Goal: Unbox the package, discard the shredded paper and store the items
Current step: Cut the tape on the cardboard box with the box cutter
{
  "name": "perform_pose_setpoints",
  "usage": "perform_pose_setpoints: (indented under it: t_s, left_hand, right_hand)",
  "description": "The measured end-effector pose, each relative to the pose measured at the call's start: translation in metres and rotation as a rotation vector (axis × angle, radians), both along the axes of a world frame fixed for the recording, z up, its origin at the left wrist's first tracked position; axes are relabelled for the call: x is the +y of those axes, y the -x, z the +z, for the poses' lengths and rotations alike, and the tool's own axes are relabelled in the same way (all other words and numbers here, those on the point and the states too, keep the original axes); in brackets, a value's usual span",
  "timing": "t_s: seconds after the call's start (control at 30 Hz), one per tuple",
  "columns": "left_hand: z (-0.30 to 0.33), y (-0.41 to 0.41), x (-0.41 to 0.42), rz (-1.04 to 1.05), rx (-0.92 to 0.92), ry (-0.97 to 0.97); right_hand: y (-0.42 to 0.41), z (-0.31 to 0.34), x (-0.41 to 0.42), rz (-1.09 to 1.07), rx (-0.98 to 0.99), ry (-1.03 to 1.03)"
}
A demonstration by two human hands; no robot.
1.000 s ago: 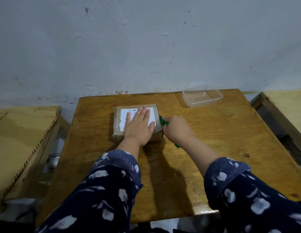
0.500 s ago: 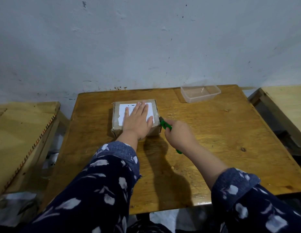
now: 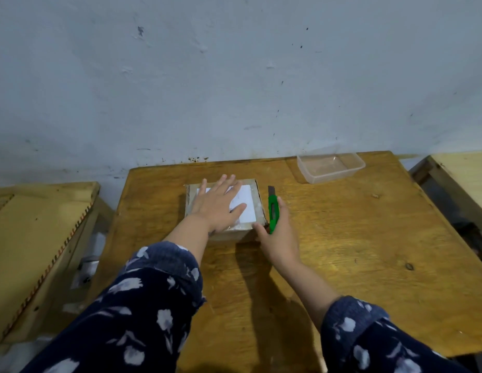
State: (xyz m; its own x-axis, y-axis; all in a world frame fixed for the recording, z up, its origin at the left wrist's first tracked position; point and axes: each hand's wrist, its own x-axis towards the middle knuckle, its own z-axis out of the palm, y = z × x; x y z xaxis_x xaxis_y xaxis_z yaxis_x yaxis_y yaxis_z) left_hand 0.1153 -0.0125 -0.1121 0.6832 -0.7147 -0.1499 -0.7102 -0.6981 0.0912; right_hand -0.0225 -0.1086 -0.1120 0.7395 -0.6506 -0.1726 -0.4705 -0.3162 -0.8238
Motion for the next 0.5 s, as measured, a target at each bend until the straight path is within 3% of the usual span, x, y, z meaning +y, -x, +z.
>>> perform_pose_setpoints:
  t_s: [0.23,0.5]
  left_hand:
    - [-0.012,-0.014,-0.006,0.098,0.013,0.032]
    - [-0.006,-0.006,-0.003,0.247,0.079,-0.004]
  right_hand:
    - [-0.039,0.003,-0.035,-0.028,0.071,0.005]
    - [-0.085,0.005,-0.064,-0.099,0.011,-0.183]
